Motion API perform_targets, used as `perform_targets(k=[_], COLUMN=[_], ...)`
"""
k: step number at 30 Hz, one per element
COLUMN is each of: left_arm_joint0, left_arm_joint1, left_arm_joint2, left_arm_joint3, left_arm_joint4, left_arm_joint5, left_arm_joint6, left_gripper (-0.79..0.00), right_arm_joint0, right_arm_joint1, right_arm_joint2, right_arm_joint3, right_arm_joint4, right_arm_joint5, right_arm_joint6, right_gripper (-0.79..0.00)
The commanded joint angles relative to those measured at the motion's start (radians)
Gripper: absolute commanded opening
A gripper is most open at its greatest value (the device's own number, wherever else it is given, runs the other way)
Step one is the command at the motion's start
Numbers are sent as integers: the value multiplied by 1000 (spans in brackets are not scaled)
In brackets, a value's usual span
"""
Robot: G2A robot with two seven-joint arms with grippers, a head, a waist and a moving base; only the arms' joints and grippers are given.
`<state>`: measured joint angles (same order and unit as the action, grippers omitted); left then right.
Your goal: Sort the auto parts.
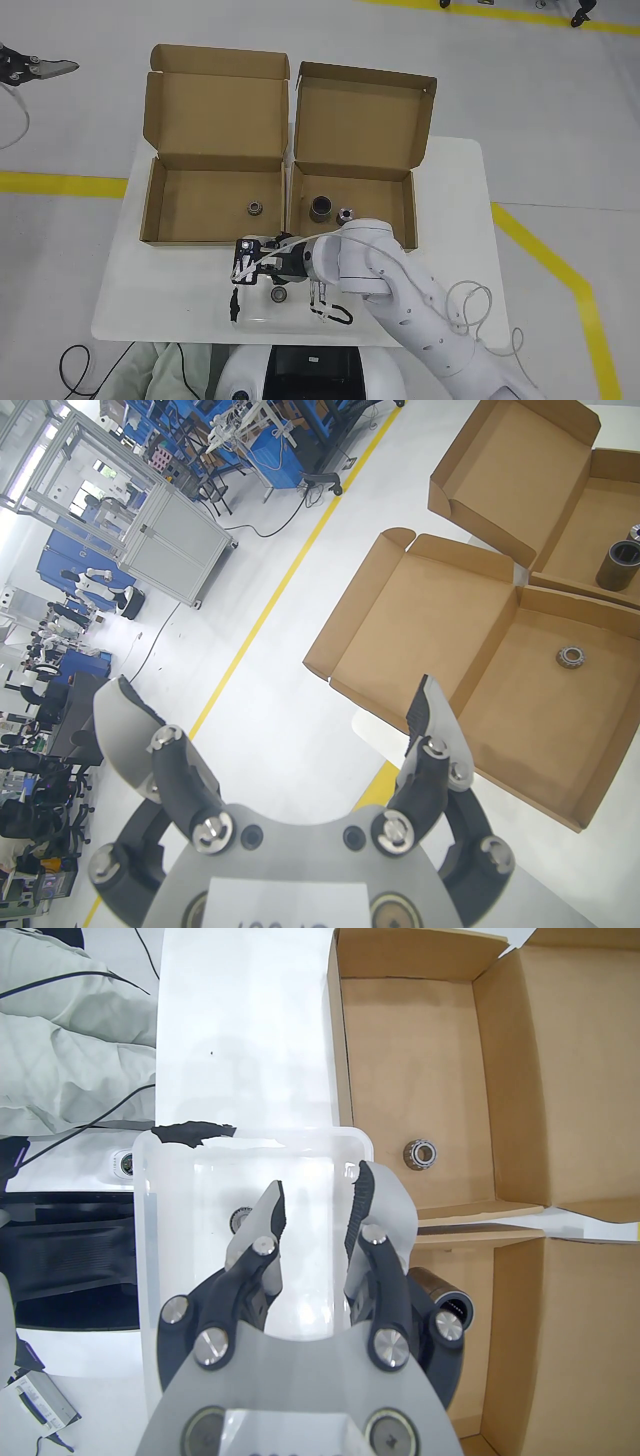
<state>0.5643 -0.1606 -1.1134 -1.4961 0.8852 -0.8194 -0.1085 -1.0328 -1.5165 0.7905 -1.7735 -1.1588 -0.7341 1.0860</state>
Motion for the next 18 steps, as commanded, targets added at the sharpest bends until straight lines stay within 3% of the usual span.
perform_targets(k=[1, 8, 18], left_arm_joint0=[0, 0, 0], left_arm_joint1=[0, 0, 0], left_arm_joint2=[0, 0, 0], left_arm_joint3=[0, 0, 0], left_arm_joint4=[0, 0, 0], left_arm_joint5=[0, 0, 0], left_arm_joint6=[0, 0, 0], left_gripper=[0, 0, 0], right_arm_joint0=[0, -43, -130], right_arm_joint1=[0, 11, 38], right_arm_joint2=[0, -4, -40], right_arm_joint3=[0, -6, 15], right_arm_joint4=[0, -50, -179], right_arm_joint5=[0, 14, 26], right_arm_joint6=[0, -36, -100], right_gripper=[-545, -493, -483])
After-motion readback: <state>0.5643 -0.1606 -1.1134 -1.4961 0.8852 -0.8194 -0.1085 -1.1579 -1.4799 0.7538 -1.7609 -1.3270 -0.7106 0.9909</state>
